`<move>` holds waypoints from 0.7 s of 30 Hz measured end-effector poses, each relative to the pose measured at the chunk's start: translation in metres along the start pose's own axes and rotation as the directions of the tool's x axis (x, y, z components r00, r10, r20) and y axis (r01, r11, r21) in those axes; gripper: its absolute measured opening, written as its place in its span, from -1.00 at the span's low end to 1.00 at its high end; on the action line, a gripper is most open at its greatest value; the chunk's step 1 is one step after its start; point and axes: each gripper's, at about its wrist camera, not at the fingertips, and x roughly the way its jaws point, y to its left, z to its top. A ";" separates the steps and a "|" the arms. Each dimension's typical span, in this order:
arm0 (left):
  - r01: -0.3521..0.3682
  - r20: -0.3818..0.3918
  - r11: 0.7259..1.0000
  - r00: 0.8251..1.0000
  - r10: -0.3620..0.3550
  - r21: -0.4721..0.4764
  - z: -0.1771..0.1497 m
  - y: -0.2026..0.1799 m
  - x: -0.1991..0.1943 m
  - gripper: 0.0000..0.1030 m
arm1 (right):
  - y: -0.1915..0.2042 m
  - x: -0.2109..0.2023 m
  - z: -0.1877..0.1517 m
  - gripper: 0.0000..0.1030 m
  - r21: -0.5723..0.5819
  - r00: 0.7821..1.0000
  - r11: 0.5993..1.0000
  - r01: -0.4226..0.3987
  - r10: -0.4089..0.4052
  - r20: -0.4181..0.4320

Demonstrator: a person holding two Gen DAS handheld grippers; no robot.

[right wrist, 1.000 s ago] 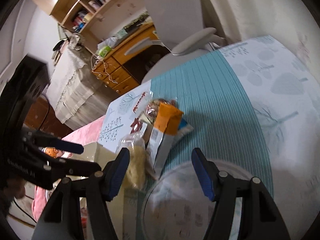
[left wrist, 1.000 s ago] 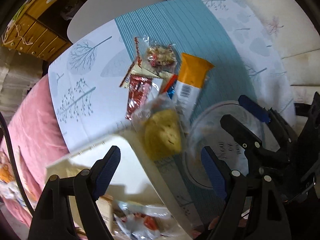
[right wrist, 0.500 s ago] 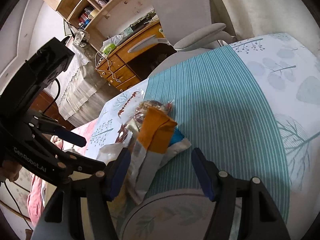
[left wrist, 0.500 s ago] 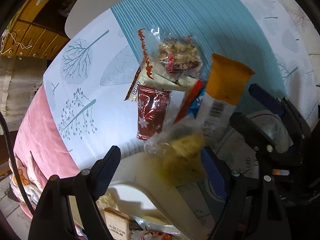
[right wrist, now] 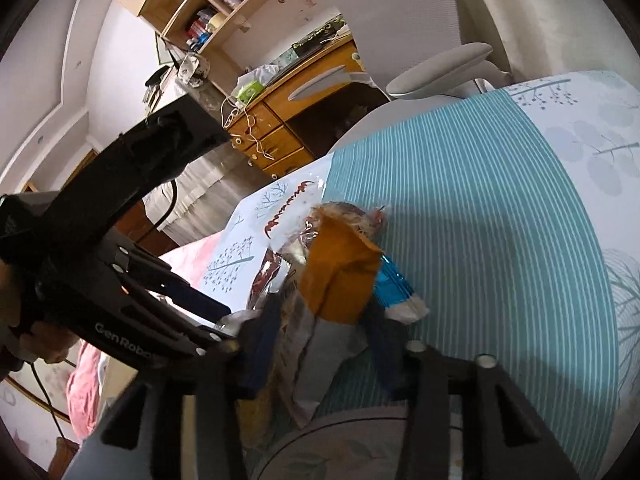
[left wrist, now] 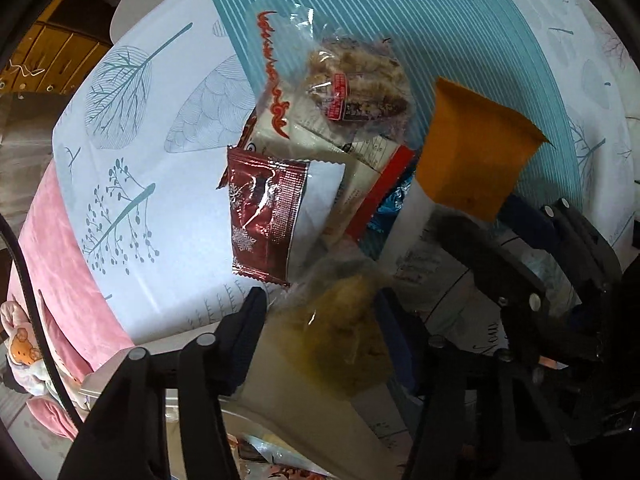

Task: Organize snacks
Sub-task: 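Grasp a crumbly pastry bag with the left tool while the right tool grasps the orange-white bar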

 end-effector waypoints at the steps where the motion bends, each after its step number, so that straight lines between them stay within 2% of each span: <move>1: 0.006 0.005 1.000 1.000 -0.006 -0.005 -0.001 0.001 0.000 -0.02 | 0.000 0.000 0.000 -0.41 0.002 1.000 1.000 0.001 -0.001 0.001; 5: 0.043 0.033 0.999 0.999 -0.042 -0.026 -0.006 0.005 0.000 -0.32 | 0.001 -0.004 0.001 -0.47 0.020 1.000 1.000 -0.006 0.006 0.005; 13: 0.066 0.106 0.997 0.993 -0.060 -0.049 -0.018 0.001 -0.005 -0.56 | -0.002 -0.026 0.002 -0.60 0.008 0.998 0.999 0.054 -0.054 0.034; 14: 0.074 0.113 0.996 0.991 -0.068 -0.051 -0.019 0.000 -0.008 -0.57 | -0.003 -0.031 0.002 -0.67 0.012 0.997 0.998 0.067 -0.067 0.040; 21: 0.093 0.152 0.995 0.985 -0.086 -0.043 -0.031 -0.016 -0.026 -0.62 | -0.008 -0.062 -0.002 -0.68 0.008 0.989 0.991 0.135 -0.135 0.060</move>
